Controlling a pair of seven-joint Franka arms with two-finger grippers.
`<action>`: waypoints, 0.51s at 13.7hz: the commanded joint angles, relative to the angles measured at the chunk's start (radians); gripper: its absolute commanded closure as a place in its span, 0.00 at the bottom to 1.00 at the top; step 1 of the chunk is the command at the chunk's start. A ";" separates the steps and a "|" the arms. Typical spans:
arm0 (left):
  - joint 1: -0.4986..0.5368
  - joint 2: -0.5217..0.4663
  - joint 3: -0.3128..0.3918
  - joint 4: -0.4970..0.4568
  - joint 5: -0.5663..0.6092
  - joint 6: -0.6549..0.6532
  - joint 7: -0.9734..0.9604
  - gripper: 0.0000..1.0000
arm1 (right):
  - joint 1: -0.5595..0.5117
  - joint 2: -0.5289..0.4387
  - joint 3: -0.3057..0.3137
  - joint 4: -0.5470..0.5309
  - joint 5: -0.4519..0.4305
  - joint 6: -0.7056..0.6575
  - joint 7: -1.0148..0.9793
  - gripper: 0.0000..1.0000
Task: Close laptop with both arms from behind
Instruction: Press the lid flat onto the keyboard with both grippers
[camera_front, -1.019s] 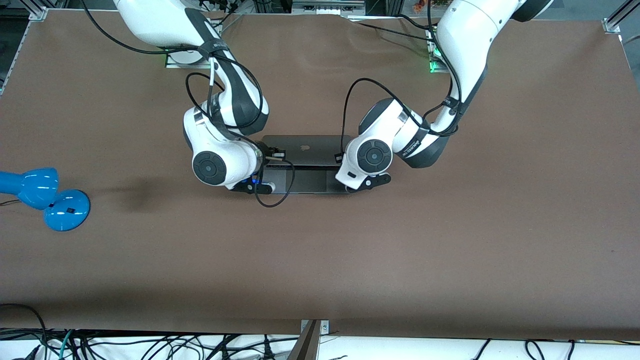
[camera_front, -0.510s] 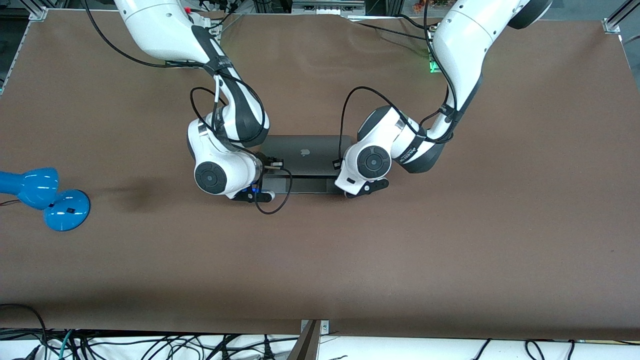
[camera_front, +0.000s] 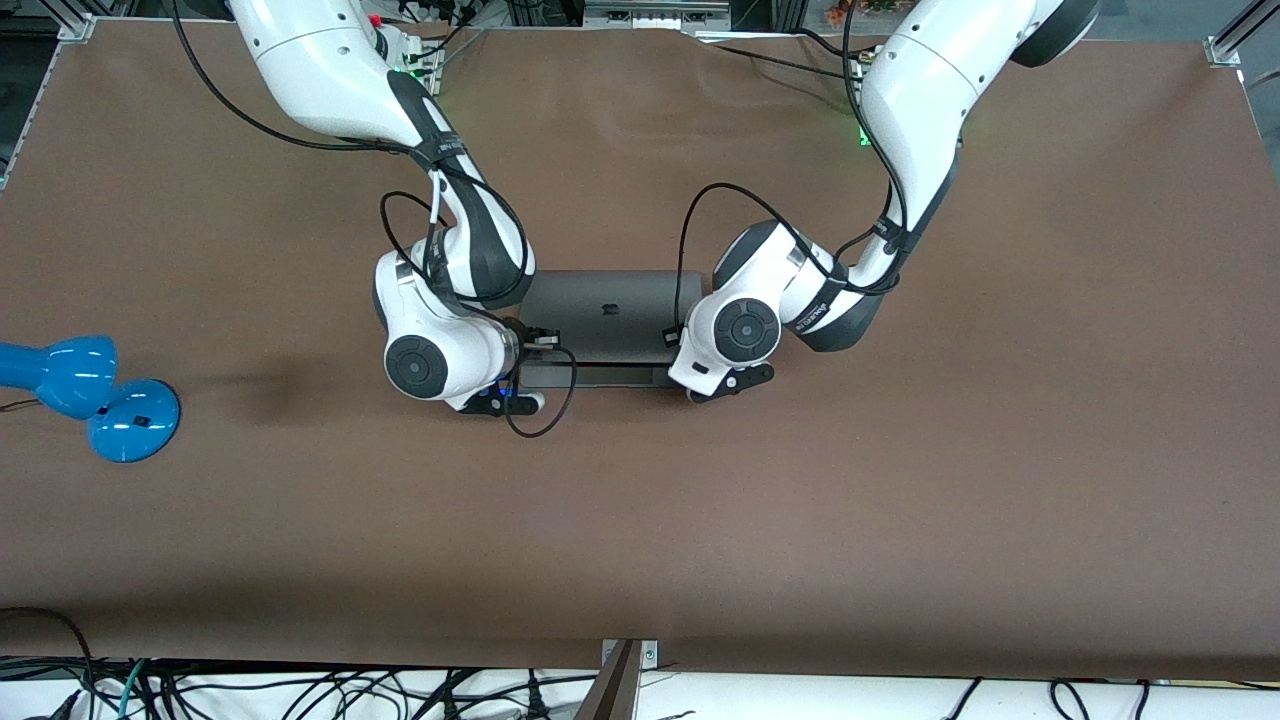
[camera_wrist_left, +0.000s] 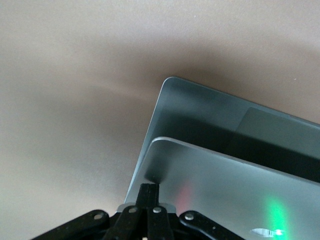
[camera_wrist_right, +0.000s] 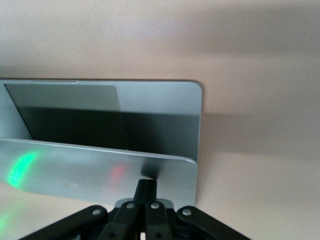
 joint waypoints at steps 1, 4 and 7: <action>-0.012 0.028 0.004 0.035 0.036 0.009 -0.022 1.00 | 0.006 0.024 -0.014 0.023 -0.005 0.001 -0.041 1.00; -0.012 0.043 0.006 0.035 0.036 0.029 -0.022 1.00 | 0.005 0.041 -0.014 0.026 -0.005 0.036 -0.068 1.00; -0.027 0.055 0.016 0.035 0.043 0.055 -0.022 1.00 | 0.006 0.059 -0.012 0.030 -0.004 0.071 -0.082 1.00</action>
